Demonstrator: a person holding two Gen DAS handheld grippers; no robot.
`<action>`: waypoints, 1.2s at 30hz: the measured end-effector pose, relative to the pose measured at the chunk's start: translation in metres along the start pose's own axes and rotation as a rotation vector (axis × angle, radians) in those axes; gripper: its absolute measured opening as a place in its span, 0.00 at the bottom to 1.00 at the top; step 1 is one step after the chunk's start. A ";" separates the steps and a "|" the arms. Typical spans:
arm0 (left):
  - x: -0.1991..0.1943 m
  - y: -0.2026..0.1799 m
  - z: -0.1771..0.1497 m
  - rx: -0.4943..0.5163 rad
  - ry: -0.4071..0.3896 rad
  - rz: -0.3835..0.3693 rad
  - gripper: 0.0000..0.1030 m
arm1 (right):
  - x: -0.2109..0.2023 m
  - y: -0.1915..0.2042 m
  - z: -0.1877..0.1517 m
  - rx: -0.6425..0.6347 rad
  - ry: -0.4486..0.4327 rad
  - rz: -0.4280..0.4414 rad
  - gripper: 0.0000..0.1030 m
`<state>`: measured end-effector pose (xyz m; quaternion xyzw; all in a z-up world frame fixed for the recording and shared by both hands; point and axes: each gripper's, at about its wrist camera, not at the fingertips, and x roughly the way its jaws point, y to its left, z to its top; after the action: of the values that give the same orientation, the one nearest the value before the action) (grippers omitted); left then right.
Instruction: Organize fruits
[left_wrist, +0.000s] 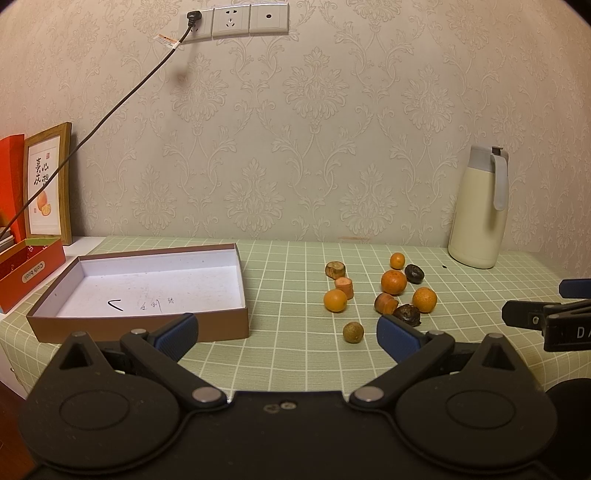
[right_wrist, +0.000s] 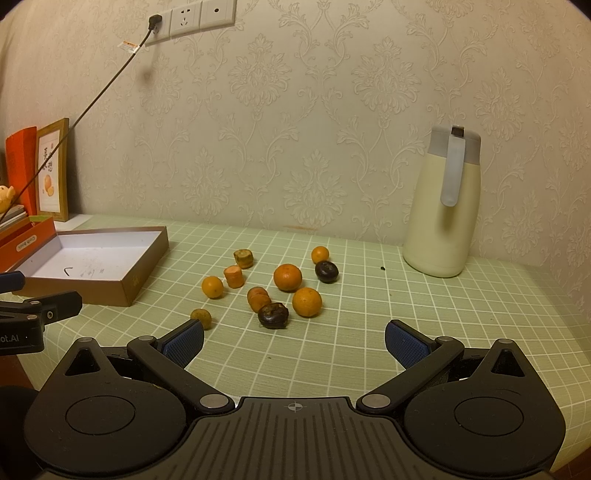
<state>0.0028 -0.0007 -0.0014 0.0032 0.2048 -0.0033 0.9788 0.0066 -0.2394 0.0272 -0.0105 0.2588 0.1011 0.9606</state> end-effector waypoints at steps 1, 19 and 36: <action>0.000 0.000 0.000 0.001 0.000 0.000 0.94 | 0.000 0.000 0.000 0.000 0.000 0.000 1.00; 0.000 0.001 -0.002 -0.005 0.001 -0.003 0.94 | 0.000 0.001 0.000 0.010 -0.002 0.006 1.00; 0.065 -0.041 0.008 0.061 0.045 -0.061 0.72 | 0.061 -0.010 0.022 0.000 0.065 0.090 0.67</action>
<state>0.0653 -0.0424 -0.0202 0.0268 0.2268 -0.0395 0.9728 0.0709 -0.2358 0.0153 -0.0020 0.2903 0.1437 0.9461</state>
